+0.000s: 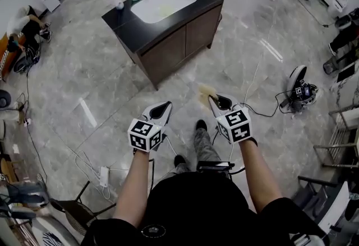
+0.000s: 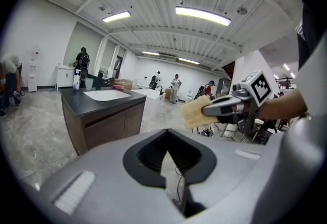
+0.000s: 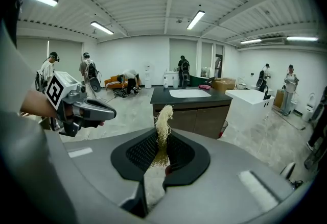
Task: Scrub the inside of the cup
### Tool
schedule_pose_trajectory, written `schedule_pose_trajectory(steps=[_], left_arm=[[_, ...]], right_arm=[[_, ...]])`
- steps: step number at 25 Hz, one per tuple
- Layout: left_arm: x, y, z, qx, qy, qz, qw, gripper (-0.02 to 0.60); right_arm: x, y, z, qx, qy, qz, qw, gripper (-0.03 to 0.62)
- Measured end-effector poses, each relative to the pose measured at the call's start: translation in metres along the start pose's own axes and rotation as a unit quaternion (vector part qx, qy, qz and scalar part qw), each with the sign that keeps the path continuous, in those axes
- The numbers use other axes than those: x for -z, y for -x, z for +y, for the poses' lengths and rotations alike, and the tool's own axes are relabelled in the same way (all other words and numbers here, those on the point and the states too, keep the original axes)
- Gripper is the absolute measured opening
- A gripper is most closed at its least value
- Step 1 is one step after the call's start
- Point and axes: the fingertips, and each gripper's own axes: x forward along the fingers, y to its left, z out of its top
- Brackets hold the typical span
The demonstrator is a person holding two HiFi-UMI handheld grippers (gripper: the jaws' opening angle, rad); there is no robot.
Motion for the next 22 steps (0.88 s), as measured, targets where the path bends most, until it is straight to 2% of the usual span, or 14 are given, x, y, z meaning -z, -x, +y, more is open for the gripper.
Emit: schedule_pose_trajectory(steps=[5,13,22], left_arm=[[-0.025,-0.045,0.043,-0.021,0.001,0.003,0.9998,0.000],[-0.100,-0.133,0.095,-0.054,-0.008,-0.003,0.9985,0.000],[-0.138,-0.196,0.128,-0.080,0.019,-0.026,0.9963,0.000]], right_arm=[[-0.029,-0.057,-0.043,-0.017,0.002,-0.006,1.000,0.043],[-0.084,-0.131,-0.132,-0.053,0.020,-0.006,0.998,0.043],[-0.106,-0.187,-0.190,-0.083,0.036,0.004,0.996,0.042]])
